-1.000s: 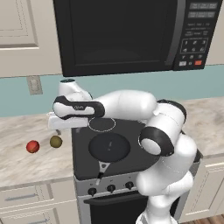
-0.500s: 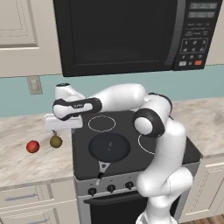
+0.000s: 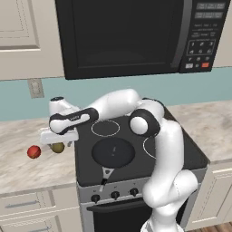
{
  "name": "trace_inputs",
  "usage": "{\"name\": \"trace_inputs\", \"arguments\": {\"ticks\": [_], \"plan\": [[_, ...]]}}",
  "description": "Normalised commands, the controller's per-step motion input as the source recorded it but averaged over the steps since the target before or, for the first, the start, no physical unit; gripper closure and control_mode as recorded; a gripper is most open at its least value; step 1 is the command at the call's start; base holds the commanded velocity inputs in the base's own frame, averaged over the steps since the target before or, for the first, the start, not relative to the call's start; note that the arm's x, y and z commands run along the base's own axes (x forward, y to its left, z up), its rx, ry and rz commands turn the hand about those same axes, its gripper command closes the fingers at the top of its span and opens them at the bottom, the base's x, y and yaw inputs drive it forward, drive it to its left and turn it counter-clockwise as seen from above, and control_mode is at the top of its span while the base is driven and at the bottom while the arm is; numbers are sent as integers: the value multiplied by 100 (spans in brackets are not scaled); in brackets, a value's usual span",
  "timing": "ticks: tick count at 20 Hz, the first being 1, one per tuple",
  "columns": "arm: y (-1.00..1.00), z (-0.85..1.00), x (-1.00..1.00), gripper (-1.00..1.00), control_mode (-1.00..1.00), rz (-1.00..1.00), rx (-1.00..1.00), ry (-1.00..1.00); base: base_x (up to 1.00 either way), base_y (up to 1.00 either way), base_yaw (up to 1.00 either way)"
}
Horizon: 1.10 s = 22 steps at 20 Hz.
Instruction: Put the potato and onion in the pan. Then turn on the front left burner and set the heat to medium.
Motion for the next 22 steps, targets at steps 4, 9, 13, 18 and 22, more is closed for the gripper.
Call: {"name": "trace_inputs", "arguments": {"ticks": [4, 9, 13, 18, 22], "plan": [[13, -3, 13, -100, -100, 0, 0, 0, 0, 0, 0], [0, 0, 16, -100, -100, 0, 0, 0, 0, 0, 0], [-5, 0, 38, -100, -100, 0, 0, 1, 0, 0, 0], [-4, -9, 42, -100, -100, 0, 0, 2, 0, 0, 0], [1, -21, 2, -100, -100, 0, 0, 0, 0, 0, 0]]}}
